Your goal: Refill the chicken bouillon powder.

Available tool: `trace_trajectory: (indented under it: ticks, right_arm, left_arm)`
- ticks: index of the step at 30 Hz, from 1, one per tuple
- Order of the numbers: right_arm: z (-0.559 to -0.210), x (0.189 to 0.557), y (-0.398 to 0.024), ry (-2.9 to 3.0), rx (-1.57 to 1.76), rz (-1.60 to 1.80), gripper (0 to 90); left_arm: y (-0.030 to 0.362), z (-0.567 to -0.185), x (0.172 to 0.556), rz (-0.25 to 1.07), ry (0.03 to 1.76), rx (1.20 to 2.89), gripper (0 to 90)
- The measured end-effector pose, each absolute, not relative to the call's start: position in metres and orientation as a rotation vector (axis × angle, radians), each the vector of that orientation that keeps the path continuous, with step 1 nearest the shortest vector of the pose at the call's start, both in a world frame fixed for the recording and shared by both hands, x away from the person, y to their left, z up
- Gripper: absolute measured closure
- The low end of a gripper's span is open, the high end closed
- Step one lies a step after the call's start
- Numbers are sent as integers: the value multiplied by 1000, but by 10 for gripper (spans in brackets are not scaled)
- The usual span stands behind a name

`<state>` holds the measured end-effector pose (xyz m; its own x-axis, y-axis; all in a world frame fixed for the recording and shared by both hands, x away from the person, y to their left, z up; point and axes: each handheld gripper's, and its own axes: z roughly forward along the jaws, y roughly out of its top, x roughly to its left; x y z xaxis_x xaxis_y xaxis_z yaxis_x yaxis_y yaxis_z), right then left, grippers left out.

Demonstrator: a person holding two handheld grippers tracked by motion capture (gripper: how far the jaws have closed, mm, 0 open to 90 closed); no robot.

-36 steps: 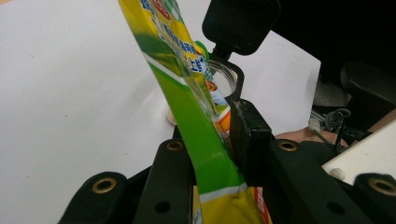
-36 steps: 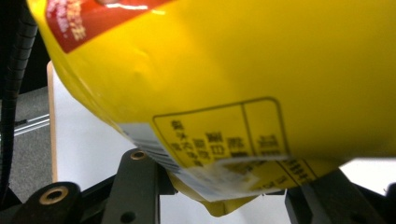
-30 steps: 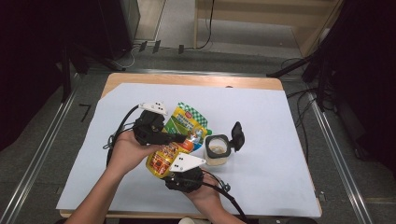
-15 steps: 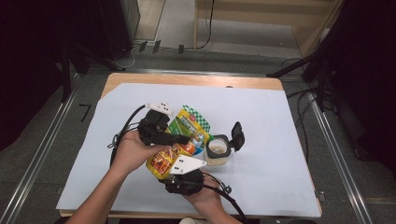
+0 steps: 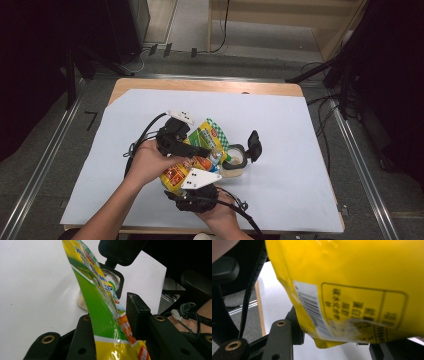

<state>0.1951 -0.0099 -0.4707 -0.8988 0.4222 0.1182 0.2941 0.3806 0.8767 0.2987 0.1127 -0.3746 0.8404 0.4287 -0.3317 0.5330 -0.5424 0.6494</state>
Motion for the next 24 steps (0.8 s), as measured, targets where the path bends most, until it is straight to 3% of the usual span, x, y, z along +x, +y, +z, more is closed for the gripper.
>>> trace_trajectory:
  ticks: [10,16,24]
  right_arm:
    - [-470,197,-12,2503,672,1550,541]
    - [-471,197,-12,2520,629,1515,479]
    - [-465,199,-15,2500,645,1508,593]
  left_arm:
    - [104,-375,302,-167,709,2242,698]
    - [99,-374,304,-160,723,2258,698]
    - [95,-368,308,-166,747,2259,695]
